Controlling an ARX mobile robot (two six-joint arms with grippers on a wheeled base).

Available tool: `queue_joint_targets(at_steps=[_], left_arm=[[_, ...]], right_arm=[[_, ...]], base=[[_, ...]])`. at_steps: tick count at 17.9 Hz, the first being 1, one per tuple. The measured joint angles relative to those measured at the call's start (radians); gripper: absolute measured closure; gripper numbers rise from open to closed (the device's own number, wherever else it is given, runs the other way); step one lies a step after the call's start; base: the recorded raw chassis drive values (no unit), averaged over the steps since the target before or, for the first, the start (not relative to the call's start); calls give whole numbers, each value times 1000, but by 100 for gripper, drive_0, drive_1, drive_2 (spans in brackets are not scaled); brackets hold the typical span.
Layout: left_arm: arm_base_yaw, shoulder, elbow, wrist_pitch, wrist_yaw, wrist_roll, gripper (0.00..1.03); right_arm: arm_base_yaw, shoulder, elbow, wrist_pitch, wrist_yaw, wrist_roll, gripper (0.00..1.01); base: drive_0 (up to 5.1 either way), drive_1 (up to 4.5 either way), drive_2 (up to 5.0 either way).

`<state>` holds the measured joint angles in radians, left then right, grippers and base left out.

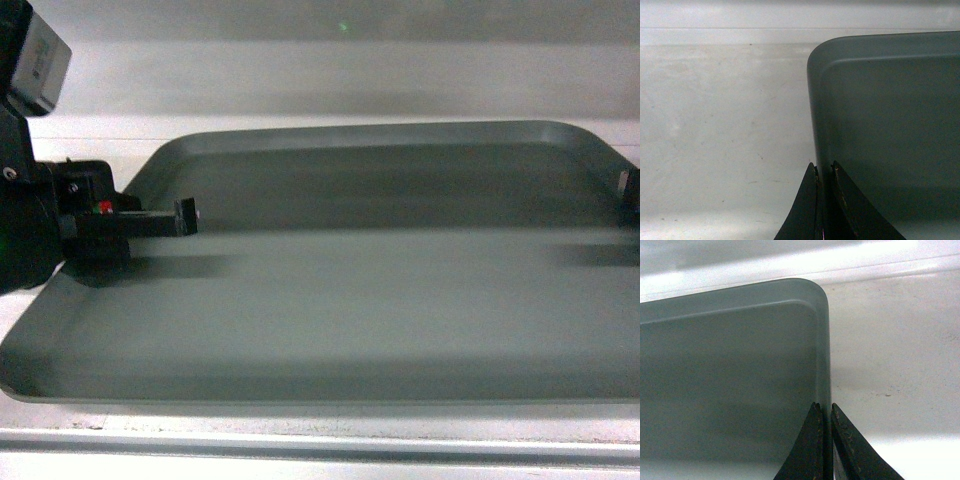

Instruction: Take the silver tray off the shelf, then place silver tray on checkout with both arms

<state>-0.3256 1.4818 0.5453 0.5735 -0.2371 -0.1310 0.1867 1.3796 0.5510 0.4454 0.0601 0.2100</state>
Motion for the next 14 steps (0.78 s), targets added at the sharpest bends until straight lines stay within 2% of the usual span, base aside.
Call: queue_joint_targets(at_steps=[10,14], left_arm=[[-20,-291,-13,-164,-72,47,99],[-14,-312,-13,-211,-80,45,99]], right_arm=[[70,-127,18,-107,23,23,98],[100,-174,47,-186,65,9,98]], base=[[0,0,0],[0,0,0]])
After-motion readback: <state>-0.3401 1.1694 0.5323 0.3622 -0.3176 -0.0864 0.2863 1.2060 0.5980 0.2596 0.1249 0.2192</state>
